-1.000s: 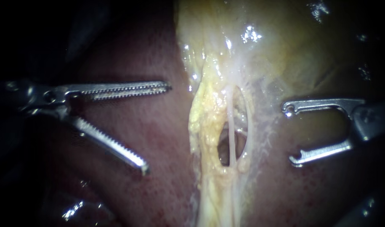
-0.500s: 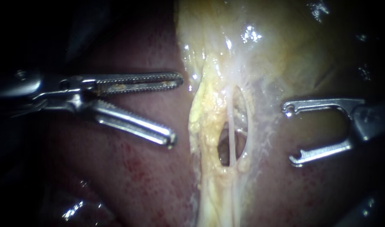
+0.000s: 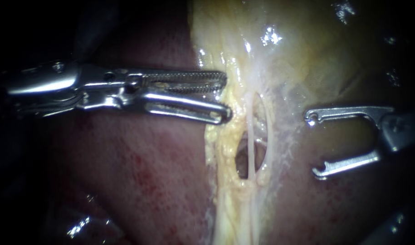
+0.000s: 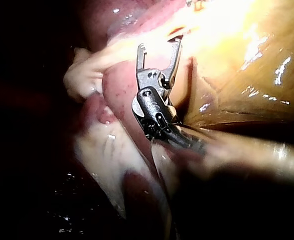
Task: Grabbing gallbladder
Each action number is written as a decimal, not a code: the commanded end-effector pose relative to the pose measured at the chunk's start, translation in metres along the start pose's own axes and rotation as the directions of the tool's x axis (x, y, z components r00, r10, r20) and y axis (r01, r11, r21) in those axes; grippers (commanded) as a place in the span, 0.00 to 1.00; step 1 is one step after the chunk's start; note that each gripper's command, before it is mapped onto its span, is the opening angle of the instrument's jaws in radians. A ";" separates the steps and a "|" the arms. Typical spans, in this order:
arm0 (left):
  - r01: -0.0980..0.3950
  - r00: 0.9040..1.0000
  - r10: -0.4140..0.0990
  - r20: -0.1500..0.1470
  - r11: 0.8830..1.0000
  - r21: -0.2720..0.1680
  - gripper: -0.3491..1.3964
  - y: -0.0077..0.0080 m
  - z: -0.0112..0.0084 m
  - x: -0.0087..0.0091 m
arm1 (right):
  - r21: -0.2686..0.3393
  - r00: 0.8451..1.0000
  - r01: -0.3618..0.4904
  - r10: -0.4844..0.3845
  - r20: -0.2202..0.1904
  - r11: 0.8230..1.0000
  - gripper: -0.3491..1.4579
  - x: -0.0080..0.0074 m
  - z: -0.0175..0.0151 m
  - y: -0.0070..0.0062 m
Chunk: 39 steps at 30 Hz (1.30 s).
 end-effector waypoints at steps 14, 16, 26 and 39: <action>0.031 0.999 -0.032 -0.026 0.999 -0.034 0.00 0.0009 -0.0001 0.0008 | 0.000 1.000 0.000 0.000 0.000 1.000 0.52 0.0000 -0.0001 0.0000; 0.037 0.999 -0.038 -0.026 0.999 -0.037 0.00 0.0009 -0.0002 0.0009 | 0.000 1.000 0.000 0.000 0.000 1.000 0.52 0.0000 -0.0001 0.0000; 0.039 0.999 -0.040 -0.025 0.998 -0.043 0.00 0.0007 -0.0004 0.0009 | 0.000 1.000 0.000 0.000 0.000 1.000 0.52 0.0000 -0.0001 0.0000; 0.040 0.999 -0.041 -0.024 0.998 -0.045 0.00 0.0006 -0.0004 0.0009 | 0.000 1.000 0.000 0.000 0.000 1.000 0.52 0.0000 0.0000 0.0000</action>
